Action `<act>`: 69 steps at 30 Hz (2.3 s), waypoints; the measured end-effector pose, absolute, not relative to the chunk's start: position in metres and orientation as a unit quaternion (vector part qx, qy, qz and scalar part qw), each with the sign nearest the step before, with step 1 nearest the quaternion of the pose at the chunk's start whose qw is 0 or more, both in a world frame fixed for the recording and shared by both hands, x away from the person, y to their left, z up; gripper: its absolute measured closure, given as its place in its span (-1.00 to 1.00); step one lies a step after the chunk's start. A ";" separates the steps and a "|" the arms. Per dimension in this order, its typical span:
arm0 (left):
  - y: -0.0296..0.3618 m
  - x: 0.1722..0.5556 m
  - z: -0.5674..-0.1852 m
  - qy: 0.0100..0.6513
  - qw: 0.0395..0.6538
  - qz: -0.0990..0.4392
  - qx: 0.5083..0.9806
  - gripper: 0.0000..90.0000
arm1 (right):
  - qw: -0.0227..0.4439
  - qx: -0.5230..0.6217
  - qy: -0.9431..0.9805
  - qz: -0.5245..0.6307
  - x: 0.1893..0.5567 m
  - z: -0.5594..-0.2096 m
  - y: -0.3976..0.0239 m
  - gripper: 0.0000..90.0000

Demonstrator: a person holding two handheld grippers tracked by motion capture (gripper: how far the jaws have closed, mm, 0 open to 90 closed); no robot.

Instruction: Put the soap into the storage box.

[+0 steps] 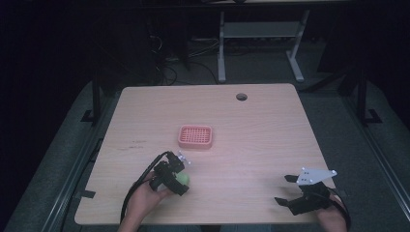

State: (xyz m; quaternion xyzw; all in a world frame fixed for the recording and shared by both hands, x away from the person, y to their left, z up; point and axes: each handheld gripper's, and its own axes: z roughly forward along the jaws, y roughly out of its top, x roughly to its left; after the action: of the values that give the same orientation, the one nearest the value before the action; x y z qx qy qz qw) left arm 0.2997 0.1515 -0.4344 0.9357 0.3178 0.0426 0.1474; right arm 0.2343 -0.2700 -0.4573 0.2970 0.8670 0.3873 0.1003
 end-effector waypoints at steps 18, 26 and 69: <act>0.149 0.303 -0.439 0.328 0.141 0.034 0.933 -0.44 | 0.101 0.294 0.868 0.388 0.234 -0.457 -0.269 -0.69; 0.148 0.304 -0.439 0.329 0.137 0.033 0.934 -0.43 | 0.101 0.294 0.867 0.389 0.234 -0.457 -0.270 -0.69; 0.148 0.305 -0.414 0.322 0.142 0.045 0.935 -0.41 | 0.096 0.289 0.868 0.391 0.240 -0.458 -0.266 -0.69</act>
State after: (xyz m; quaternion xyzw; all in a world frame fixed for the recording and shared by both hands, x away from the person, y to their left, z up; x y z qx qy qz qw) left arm 0.3051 0.1477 -0.4136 0.9349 0.3222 0.0451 0.1418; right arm 0.2400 -0.2665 -0.4576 0.2890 0.8684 0.3913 0.0962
